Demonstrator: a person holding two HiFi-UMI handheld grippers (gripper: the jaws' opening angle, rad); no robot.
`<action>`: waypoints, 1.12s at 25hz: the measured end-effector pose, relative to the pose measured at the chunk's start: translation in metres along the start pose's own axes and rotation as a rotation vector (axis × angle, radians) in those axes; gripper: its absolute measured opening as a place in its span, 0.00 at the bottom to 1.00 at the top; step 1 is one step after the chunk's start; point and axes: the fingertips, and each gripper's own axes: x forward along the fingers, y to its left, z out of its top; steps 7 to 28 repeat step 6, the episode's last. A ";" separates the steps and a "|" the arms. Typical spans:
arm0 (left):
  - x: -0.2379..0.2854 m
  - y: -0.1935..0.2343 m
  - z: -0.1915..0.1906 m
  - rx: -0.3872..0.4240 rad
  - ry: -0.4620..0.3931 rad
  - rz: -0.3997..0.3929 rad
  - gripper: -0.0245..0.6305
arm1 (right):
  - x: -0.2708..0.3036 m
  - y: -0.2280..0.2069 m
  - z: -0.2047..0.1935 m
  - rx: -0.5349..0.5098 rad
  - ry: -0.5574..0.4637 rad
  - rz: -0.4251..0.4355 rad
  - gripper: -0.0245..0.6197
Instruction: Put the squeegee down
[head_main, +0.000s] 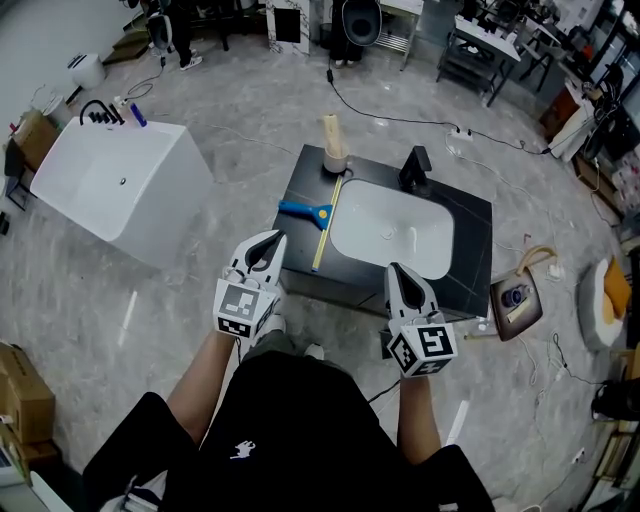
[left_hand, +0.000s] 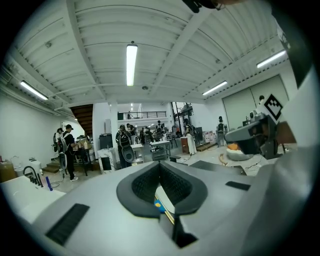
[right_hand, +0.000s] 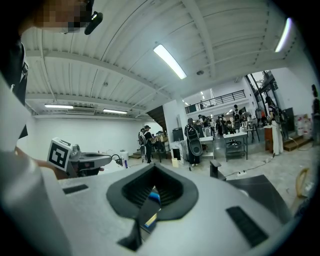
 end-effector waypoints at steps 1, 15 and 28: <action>0.000 0.001 -0.001 0.004 0.002 0.002 0.04 | 0.000 0.000 -0.001 -0.001 0.003 -0.001 0.04; 0.002 0.003 -0.006 -0.005 0.014 0.002 0.04 | 0.002 0.000 -0.004 -0.011 0.011 0.002 0.04; 0.002 0.003 -0.006 -0.005 0.014 0.002 0.04 | 0.002 0.000 -0.004 -0.011 0.011 0.002 0.04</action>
